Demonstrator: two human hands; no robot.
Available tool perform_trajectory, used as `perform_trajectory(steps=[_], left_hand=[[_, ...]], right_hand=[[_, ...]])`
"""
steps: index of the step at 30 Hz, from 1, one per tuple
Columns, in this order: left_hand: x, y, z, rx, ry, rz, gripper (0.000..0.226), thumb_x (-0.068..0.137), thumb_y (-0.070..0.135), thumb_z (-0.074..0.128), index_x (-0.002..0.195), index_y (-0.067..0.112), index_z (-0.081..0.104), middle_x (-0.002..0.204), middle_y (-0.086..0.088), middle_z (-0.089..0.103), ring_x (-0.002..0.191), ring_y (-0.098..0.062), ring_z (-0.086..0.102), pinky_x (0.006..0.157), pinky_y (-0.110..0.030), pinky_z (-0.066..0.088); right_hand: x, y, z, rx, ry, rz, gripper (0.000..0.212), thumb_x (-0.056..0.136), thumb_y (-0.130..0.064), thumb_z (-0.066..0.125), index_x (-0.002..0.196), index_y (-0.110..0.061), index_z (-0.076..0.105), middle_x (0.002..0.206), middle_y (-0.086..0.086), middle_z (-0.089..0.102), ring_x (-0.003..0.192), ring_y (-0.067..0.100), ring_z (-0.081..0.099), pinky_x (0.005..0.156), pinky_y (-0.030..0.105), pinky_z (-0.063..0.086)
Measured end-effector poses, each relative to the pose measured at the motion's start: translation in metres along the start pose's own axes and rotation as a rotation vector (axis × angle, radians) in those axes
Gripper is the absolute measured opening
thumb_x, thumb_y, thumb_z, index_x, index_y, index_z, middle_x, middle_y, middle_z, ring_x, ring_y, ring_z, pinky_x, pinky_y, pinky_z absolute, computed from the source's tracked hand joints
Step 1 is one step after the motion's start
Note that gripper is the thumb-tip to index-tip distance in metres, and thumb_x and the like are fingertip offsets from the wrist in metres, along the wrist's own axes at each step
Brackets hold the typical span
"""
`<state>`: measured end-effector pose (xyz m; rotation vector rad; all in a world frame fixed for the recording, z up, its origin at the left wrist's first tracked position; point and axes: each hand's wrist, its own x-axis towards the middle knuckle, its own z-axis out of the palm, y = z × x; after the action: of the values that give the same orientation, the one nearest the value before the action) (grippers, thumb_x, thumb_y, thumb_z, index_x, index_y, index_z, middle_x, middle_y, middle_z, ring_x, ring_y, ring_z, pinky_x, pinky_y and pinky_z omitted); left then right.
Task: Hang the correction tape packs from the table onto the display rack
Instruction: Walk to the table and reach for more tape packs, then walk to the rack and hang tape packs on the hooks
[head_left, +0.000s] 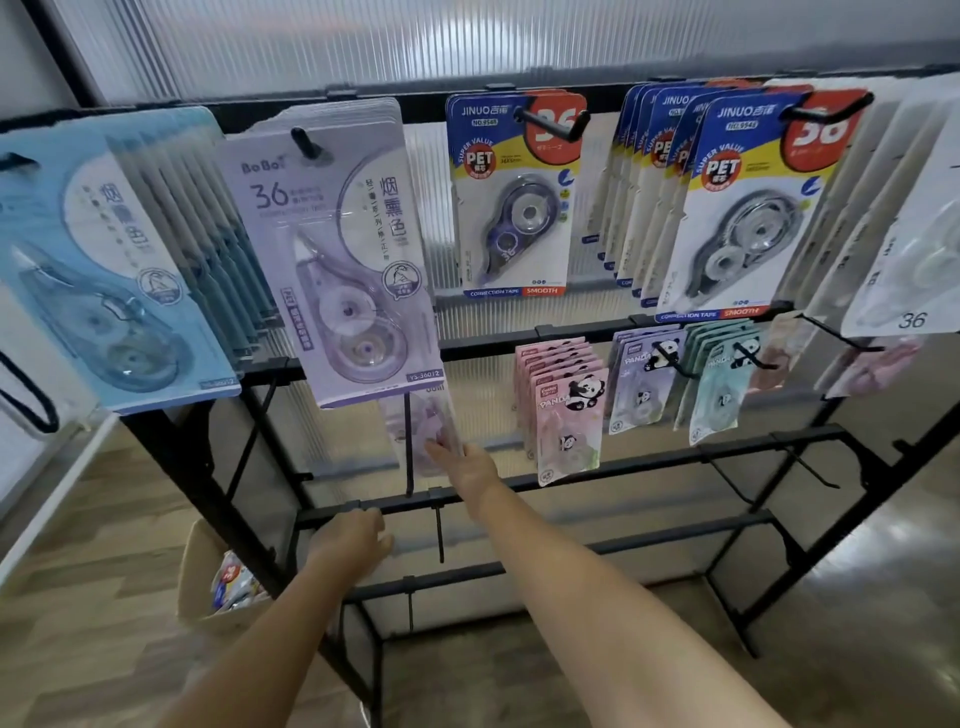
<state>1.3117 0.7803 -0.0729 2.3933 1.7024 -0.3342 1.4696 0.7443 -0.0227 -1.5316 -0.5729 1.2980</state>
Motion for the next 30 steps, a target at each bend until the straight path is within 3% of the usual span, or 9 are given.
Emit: perform_trajectory(steps=[4, 7, 12, 14, 19, 22, 30], left_hand=[[-0.008, 0.009, -0.009, -0.016, 0.013, 0.012, 0.028, 0.098, 0.031, 0.039, 0.112, 0.013, 0.056, 0.11, -0.005, 0.061, 0.096, -0.019, 0.057, 0.079, -0.029, 0.046], [-0.018, 0.013, -0.011, -0.03, 0.003, 0.02, 0.029, 0.097, 0.032, 0.04, 0.115, 0.014, 0.054, 0.112, -0.004, 0.06, 0.099, -0.019, 0.056, 0.082, -0.03, 0.048], [-0.059, 0.009, 0.002, -0.027, -0.017, 0.027, 0.031, 0.099, 0.032, 0.042, 0.121, 0.015, 0.054, 0.11, -0.002, 0.061, 0.091, -0.015, 0.056, 0.075, -0.025, 0.044], [-0.086, -0.003, 0.006, -0.019, -0.034, -0.001, 0.03, 0.097, 0.032, 0.045, 0.121, 0.016, 0.055, 0.115, -0.003, 0.061, 0.099, -0.018, 0.058, 0.077, -0.027, 0.044], [-0.186, -0.082, 0.006, 0.099, 0.109, -0.136, 0.036, 0.094, 0.026, 0.046, 0.129, 0.02, 0.053, 0.131, -0.003, 0.057, 0.122, -0.023, 0.053, 0.094, -0.032, 0.044], [-0.264, -0.161, 0.003, 0.151, 0.078, -0.282, 0.041, 0.097, 0.029, 0.044, 0.136, 0.018, 0.045, 0.137, -0.005, 0.05, 0.128, -0.025, 0.045, 0.098, -0.034, 0.039], [-0.527, -0.366, -0.002, 0.092, 0.171, -0.765, 0.041, 0.098, 0.033, 0.044, 0.132, 0.01, 0.043, 0.136, -0.012, 0.048, 0.125, -0.029, 0.044, 0.099, -0.04, 0.038]], right_hand=[[0.002, 0.0, -0.004, -0.075, 0.095, 0.008, 0.054, 0.087, -0.035, 0.067, 0.125, -0.001, 0.051, 0.125, 0.018, 0.057, 0.116, 0.03, 0.054, 0.093, 0.034, 0.042], [-0.014, 0.01, -0.017, -0.263, 0.135, -0.009, 0.051, 0.092, -0.025, 0.062, 0.134, -0.001, 0.046, 0.134, 0.014, 0.052, 0.123, 0.026, 0.049, 0.091, 0.027, 0.039], [-0.058, 0.063, -0.009, -0.858, -0.015, -0.002, 0.039, 0.095, -0.021, 0.055, 0.131, -0.008, 0.047, 0.131, 0.01, 0.053, 0.12, 0.024, 0.051, 0.095, 0.029, 0.043], [-0.076, 0.084, 0.014, -1.052, -0.099, -0.047, 0.036, 0.094, -0.018, 0.055, 0.129, -0.009, 0.048, 0.128, 0.009, 0.054, 0.115, 0.023, 0.054, 0.09, 0.028, 0.045], [-0.138, 0.105, 0.11, -1.537, -0.334, -0.374, 0.034, 0.095, -0.006, 0.045, 0.128, -0.004, 0.048, 0.133, 0.016, 0.048, 0.118, 0.031, 0.05, 0.094, 0.037, 0.043], [-0.196, 0.106, 0.196, -1.675, -0.396, -0.605, 0.039, 0.093, -0.004, 0.043, 0.132, -0.003, 0.047, 0.135, 0.016, 0.048, 0.125, 0.034, 0.046, 0.103, 0.043, 0.038], [-0.413, 0.157, 0.435, -1.638, -0.802, -1.138, 0.037, 0.095, -0.008, 0.04, 0.132, -0.007, 0.043, 0.135, 0.014, 0.045, 0.127, 0.031, 0.04, 0.103, 0.039, 0.034]])
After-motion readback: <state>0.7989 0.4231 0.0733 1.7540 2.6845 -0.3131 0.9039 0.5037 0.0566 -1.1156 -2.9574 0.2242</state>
